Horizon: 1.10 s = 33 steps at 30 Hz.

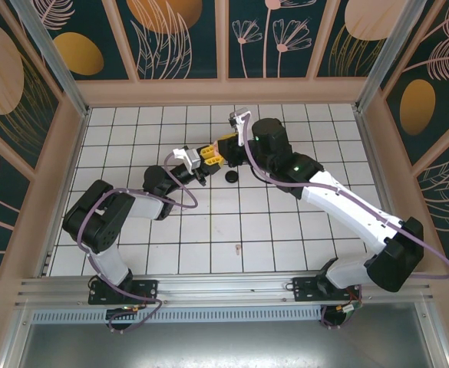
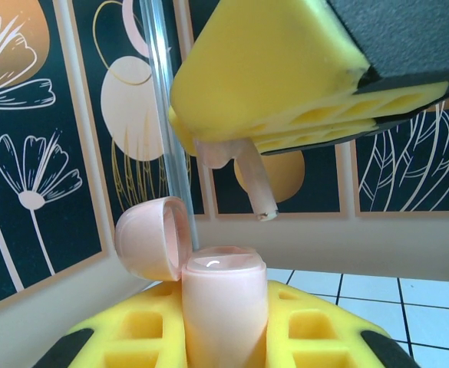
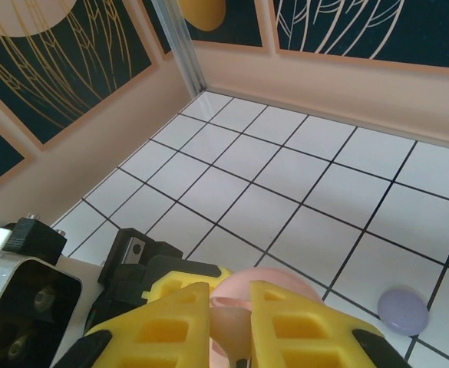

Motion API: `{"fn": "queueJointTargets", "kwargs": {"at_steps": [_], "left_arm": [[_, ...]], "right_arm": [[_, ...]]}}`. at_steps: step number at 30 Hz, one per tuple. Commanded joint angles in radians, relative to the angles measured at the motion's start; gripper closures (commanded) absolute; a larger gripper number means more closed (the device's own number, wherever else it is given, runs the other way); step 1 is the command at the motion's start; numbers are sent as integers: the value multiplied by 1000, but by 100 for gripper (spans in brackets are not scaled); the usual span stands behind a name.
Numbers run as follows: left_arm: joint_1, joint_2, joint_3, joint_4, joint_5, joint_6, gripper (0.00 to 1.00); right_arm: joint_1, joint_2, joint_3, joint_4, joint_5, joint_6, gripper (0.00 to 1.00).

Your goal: Insert wireless bluetooth earbuds into charging case

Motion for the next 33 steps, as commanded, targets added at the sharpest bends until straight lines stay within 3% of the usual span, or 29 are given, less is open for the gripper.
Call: {"fn": "queueJointTargets", "kwargs": {"at_steps": [1, 23, 33], "left_arm": [[-9, -30, 21, 126, 26, -22, 100], [-17, -81, 29, 107, 34, -25, 100], [-22, -93, 36, 95, 36, -23, 100]], "right_arm": [[8, 10, -7, 20, 18, 9, 84], [15, 24, -24, 1, 34, 6, 86], [38, 26, -57, -7, 129, -5, 87]]}}
